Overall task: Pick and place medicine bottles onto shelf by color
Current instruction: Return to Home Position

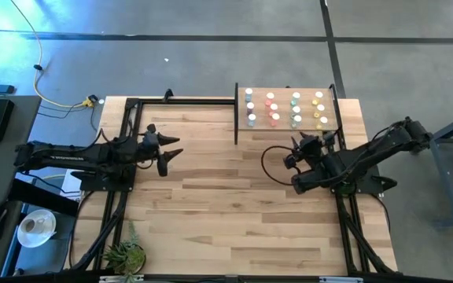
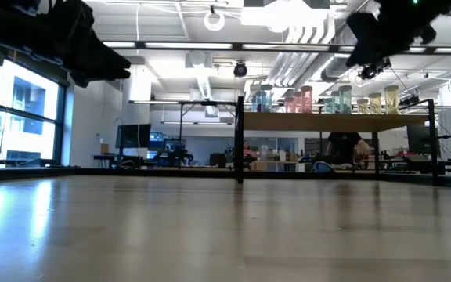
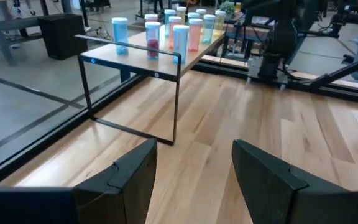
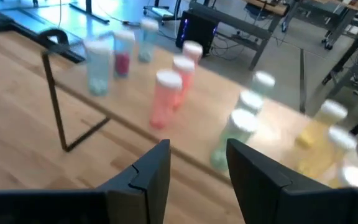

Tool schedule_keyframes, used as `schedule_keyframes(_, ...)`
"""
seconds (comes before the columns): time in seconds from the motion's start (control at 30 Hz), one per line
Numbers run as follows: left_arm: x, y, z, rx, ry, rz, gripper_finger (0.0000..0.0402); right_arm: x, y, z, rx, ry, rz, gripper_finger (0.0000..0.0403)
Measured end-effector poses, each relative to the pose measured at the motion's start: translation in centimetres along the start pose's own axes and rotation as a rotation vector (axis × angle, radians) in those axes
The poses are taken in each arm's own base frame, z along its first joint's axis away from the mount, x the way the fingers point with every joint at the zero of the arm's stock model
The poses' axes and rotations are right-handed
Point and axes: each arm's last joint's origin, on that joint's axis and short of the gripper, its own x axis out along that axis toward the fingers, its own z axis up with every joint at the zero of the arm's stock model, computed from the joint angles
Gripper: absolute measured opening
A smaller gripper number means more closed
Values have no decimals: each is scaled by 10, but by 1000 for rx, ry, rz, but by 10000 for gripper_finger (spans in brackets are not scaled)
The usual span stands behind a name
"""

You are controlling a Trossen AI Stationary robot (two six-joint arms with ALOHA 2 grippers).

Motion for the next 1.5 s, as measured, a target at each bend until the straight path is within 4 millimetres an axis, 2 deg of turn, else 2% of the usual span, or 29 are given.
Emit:
schedule_keyframes(0.1,-4,-1,-4,0,-12,-15,200,4,-1,-18,38,-1,32,147)
schedule_keyframes(0.23,-7,-2,-10,2,-21,-28,200,3,-4,-32,55,-12,108,147)
schedule_keyframes(0.63,-8,-1,-30,-9,-60,-33,200,-16,-22,-31,-35,-104,399,147)
schedule_keyframes(0.83,-6,0,-43,-1,-39,-33,200,-22,-28,-34,-178,-162,747,147)
schedule_keyframes(0.97,-6,0,-45,-8,-58,-49,200,-25,-32,-38,-259,-351,1051,147)
schedule_keyframes(1.03,-5,0,-48,-12,-68,-67,200,-24,-36,-44,-288,-442,1138,147)
schedule_keyframes(1.2,-4,0,-57,-17,-81,-74,200,-15,-50,-60,-224,-488,1093,147)
schedule_keyframes(1.5,-4,0,-56,9,-83,-87,200,-5,-64,-85,-87,-502,1097,147)
